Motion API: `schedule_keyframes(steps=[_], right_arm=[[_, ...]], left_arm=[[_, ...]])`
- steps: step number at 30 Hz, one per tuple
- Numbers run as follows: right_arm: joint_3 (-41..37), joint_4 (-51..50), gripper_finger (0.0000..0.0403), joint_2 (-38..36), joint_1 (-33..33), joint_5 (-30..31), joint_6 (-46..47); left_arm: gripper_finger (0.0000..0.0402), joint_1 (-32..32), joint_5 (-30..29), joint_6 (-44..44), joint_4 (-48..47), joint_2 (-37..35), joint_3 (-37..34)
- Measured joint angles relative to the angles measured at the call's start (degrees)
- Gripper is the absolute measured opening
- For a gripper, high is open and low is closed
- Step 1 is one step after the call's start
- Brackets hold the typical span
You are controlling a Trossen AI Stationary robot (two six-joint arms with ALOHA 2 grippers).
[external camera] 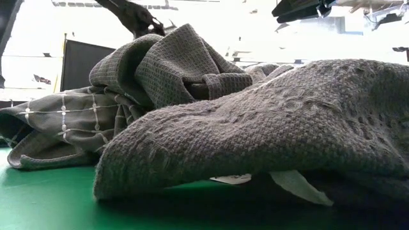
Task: Sort towels by color in basket
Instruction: Put the white striped microfiber towel into the left transparent bin
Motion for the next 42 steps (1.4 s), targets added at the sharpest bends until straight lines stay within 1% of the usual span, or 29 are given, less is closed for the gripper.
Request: schedule_keyframes(steps=[5,9,12,16,21,24,25,28,29,31,34,35,39,42], right_arm=[[0.0,0.0,0.0249,0.0,-0.02,-0.01,0.0],[0.01,0.05,0.0249,0.0,-0.56,-0.01,-0.27],[0.01,0.09,0.0249,0.02,-1.38,0.0,-0.46],[0.01,0.09,0.0249,0.02,-2.21,-0.01,-0.48],[0.01,-0.02,0.0249,0.02,-2.32,-0.02,-0.48],[0.01,-0.42,0.0249,0.02,-2.32,-0.01,-0.46],[0.01,-0.45,0.0249,0.02,-2.32,-0.01,-0.47],[0.01,-0.5,0.0249,0.02,-2.32,-0.01,-0.53],[0.01,-0.54,0.0249,0.02,-2.32,-0.02,-0.72],[0.01,-0.5,0.0249,0.0,-2.32,-0.02,-0.76],[0.01,-0.49,0.0249,0.0,-2.32,-0.02,-0.76],[0.01,-0.43,0.0249,0.01,-2.32,0.0,-0.76],[0.01,0.34,0.0249,0.02,-2.32,-0.02,-0.85],[0.01,1.02,0.0249,0.02,-2.32,-0.02,-0.89]], left_arm=[[0.017,0.75,-0.81,1.68,0.06,-5.4,0.02],[0.0169,1.93,-1.37,1.72,6.16,-8.43,0.04],[0.0169,2.66,-1.7,1.67,13.0,-8.79,0.17],[0.0169,4.66,-0.66,1.63,16.67,-6.56,0.2],[0.0169,7.69,4.24,3.02,15.12,-2.48,0.13],[0.0169,8.96,5.55,4.92,14.58,-1.78,0.11],[0.0169,9.59,7.32,5.1,14.23,-1.76,0.13],[0.0169,11.4,17.64,6.04,11.05,-1.76,0.13],[0.0169,11.59,19.61,6.29,9.3,-1.76,0.13],[0.0169,11.2,20.7,8.18,5.33,-1.76,0.13],[0.0169,9.89,20.98,12.51,-0.79,-1.76,0.13],[0.0169,9.42,20.22,13.46,-2.21,-1.76,0.11],[0.0169,7.18,12.16,15.14,-3.53,-1.74,0.11],[0.0169,5.27,7.94,12.08,-2.35,-1.75,0.11]])
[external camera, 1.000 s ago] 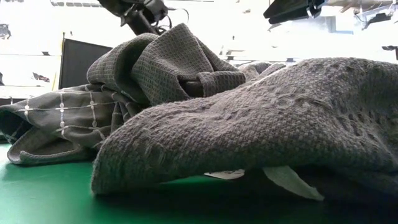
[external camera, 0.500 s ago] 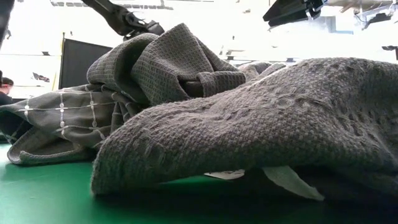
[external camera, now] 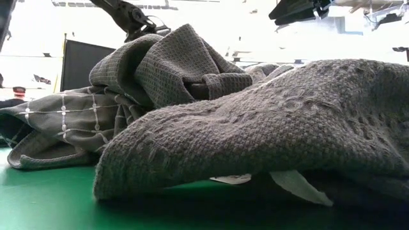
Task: Sort towels by color in basket
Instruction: Put the white striped microfiber towel into the left transparent bin
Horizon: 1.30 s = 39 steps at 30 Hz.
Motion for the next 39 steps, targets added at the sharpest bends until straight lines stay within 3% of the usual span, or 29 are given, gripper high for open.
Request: schedule_keyframes(steps=[5,17,24,31,34,39], right_arm=[[0.0,0.32,0.0249,-0.01,0.0,0.0,-0.05],[0.0,0.28,0.0249,0.07,1.27,-1.44,-0.03],[0.0,0.21,0.0249,0.07,1.29,-1.44,0.04],[0.0,-0.01,0.0249,0.07,1.64,-1.46,0.45],[0.0,-0.02,0.0249,0.07,1.64,-1.46,0.48],[0.0,0.01,0.0249,0.07,1.64,-1.45,0.5]], left_arm=[[0.0169,-3.2,-5.78,-6.2,1.65,1.85,0.02],[0.0169,-5.9,-5.96,-9.59,1.65,15.85,0.07],[0.0169,-6.75,-7.1,-9.59,1.68,19.2,0.28],[0.0169,-6.87,-9.76,-7.65,2.14,16.57,0.0],[0.0169,-7.46,-15.01,-6.39,2.22,12.6,-0.28],[0.0169,-7.6,-18.06,-5.9,3.1,4.33,-0.11]])
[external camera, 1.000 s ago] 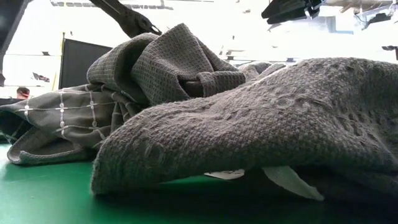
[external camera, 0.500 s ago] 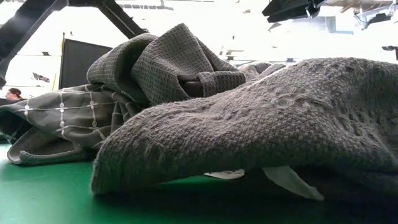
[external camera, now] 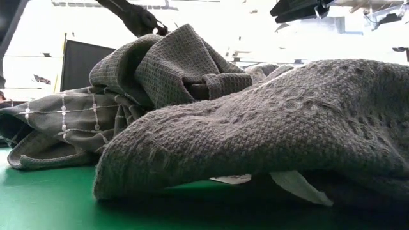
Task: Sort towels by color in basket
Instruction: Put the white striped microfiber towel into the left transparent bin
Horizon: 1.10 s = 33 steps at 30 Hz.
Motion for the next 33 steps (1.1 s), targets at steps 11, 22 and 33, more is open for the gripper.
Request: schedule_keyframes(steps=[11,22,33], right_arm=[[0.0,1.31,0.0249,0.0,-0.02,-0.01,0.08],[0.0,1.41,0.0249,-0.02,0.0,-0.01,-0.52],[0.0,0.94,0.0249,-0.02,1.34,-0.08,-0.5]], left_arm=[[0.0169,0.02,-2.45,-0.4,6.12,-12.34,0.03],[0.0169,-0.53,4.89,-6.08,8.71,-2.41,0.07],[0.0169,-2.74,3.89,-5.87,8.44,11.77,0.1]])
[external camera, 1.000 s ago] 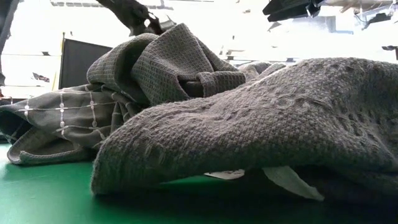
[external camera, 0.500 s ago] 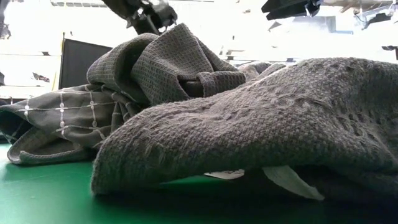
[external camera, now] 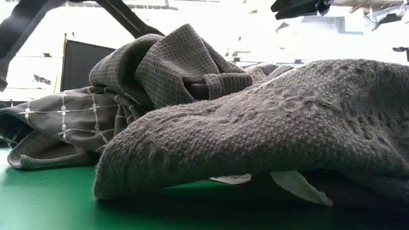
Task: Sort towels by color in basket
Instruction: Put the white striped microfiber towel into the left transparent bin, then put the gray microfiber towel into the right transparent bin
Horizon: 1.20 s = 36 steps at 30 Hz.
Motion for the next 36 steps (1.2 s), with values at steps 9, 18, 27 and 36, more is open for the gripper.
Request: schedule_keyframes(steps=[9,18,27,36], right_arm=[[0.0,-0.07,0.0249,0.0,0.93,-0.04,0.46],[0.0,-0.79,0.0249,0.0,0.91,-0.02,1.68],[0.0,-0.76,0.0249,0.06,0.84,-0.2,1.99],[0.02,2.66,0.0249,6.72,-2.53,-13.57,-1.4]], left_arm=[[0.0169,-1.57,-2.58,0.49,-0.26,3.9,0.24],[0.0169,-1.01,-7.69,4.52,-3.05,-6.84,-0.14],[0.0169,-0.82,-4.92,12.94,-7.97,-20.55,-0.14],[0.0169,-6.68,18.88,23.95,-8.03,-32.62,-4.51]])
